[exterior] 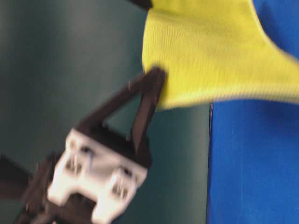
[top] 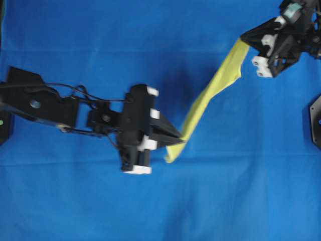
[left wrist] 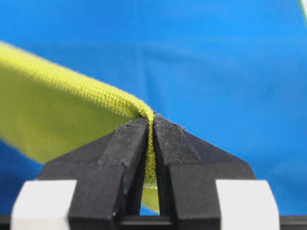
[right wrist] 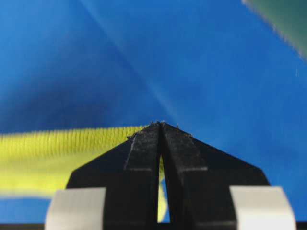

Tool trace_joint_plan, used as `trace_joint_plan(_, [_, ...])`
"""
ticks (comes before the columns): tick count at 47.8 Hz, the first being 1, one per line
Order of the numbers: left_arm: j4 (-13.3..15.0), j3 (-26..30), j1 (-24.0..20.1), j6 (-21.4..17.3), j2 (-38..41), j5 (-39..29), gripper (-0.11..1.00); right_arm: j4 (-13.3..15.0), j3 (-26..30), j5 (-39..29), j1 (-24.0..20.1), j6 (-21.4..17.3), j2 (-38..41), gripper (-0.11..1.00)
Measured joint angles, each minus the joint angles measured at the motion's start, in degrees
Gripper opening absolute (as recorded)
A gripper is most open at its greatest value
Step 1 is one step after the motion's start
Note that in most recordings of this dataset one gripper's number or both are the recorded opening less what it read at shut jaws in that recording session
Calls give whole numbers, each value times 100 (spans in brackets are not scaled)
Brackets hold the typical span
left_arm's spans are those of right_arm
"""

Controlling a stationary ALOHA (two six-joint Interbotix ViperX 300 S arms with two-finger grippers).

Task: Fold the yellow towel.
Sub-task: 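Lift the strip and swing it to a vertical orientation with both grippers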

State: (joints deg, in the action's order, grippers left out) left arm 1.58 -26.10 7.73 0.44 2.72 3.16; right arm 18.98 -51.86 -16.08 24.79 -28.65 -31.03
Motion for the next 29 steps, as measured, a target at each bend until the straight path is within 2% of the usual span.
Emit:
trace_joint_plan(6, [9,580,88,-9,545,26,3,193,308,44,35,0,308,1])
trace_joint_plan(13, [9,1028,149,-35,914,-18,3,290,536,88,79,0,606,1])
trace_joint_plan(29, [9,1389,193,-44,1107,-44,3,352,580,123,105,0,633,1])
